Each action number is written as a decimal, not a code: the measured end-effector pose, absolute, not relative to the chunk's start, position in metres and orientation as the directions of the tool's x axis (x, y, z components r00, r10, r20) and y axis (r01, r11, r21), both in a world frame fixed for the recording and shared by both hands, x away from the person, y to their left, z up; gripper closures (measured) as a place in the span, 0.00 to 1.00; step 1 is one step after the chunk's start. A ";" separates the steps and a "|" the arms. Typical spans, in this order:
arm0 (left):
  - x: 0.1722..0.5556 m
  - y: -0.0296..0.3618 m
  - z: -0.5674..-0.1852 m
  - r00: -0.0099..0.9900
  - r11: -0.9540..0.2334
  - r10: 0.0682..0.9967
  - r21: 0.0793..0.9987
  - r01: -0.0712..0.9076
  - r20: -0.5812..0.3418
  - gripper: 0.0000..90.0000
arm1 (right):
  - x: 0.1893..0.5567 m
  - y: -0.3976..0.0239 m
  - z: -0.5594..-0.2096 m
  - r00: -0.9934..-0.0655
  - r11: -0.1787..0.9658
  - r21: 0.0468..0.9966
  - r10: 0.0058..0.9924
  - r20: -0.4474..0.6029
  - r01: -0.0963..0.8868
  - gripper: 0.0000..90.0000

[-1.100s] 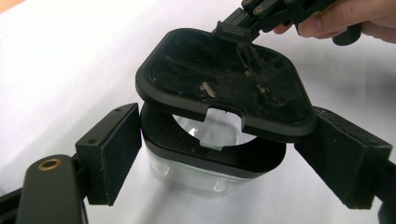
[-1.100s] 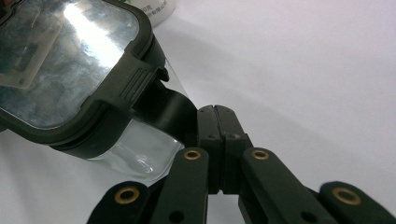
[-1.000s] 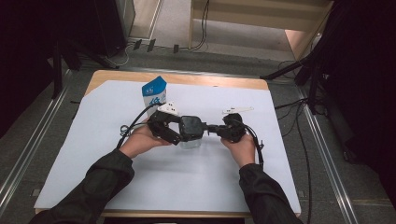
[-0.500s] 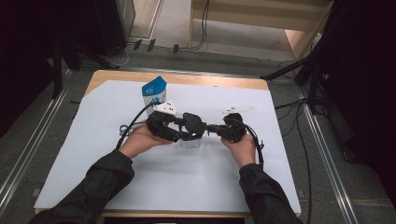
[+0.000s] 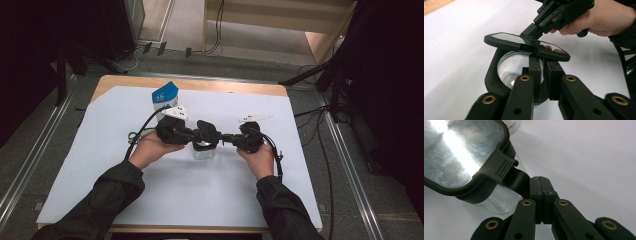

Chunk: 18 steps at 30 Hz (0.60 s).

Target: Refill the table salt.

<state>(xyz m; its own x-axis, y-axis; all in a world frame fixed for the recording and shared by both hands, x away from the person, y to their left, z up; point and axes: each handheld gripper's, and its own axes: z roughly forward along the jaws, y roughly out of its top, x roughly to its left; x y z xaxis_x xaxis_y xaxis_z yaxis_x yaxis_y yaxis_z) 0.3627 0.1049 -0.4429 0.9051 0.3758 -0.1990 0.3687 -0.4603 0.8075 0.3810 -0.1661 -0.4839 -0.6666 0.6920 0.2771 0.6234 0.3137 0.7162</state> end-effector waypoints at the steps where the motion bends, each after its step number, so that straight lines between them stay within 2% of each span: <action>1: 0.363 0.104 -0.442 0.904 -0.463 0.378 0.804 0.372 -0.200 0.97 | 0.381 -0.166 -0.484 -0.665 0.313 0.715 0.693 0.279 0.625 1.00; 18: 0.375 0.076 -0.423 0.897 -0.479 0.379 0.781 0.400 -0.227 0.98 | 0.376 -0.169 -0.486 -0.656 0.285 0.718 0.691 0.305 0.635 1.00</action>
